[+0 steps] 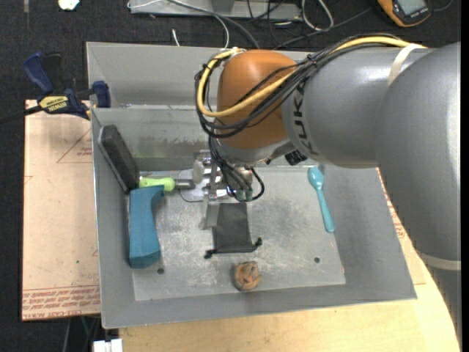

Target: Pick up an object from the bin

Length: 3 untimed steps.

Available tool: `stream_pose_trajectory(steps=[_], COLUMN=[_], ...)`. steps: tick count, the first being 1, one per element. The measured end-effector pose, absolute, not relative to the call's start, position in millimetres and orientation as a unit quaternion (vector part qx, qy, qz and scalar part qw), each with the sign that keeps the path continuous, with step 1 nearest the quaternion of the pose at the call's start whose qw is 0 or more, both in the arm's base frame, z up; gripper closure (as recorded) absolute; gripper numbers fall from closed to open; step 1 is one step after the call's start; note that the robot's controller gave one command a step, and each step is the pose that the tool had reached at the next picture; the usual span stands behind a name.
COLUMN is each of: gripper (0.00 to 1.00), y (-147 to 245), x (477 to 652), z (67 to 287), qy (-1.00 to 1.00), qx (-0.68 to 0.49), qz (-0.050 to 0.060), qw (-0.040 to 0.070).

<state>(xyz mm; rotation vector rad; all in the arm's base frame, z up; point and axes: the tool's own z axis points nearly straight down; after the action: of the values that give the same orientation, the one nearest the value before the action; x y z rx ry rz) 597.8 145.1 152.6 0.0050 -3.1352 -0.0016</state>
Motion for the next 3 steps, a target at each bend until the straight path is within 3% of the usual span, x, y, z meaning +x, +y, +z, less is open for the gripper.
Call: stream_pose_trajectory(steps=[1, 2, 3], gripper=[0.00, 0.00, 0.00], y=[144.5, 123.3, 73.0], x=[599.5, 590.4, 563.2], z=[157.7, 118.2, 71.0], qy=[-1.000, -0.999, -1.000], qx=[0.000, 0.042, 0.016], qz=[-0.001, -0.001, -0.003], qw=[-0.001, -0.003, -0.004])
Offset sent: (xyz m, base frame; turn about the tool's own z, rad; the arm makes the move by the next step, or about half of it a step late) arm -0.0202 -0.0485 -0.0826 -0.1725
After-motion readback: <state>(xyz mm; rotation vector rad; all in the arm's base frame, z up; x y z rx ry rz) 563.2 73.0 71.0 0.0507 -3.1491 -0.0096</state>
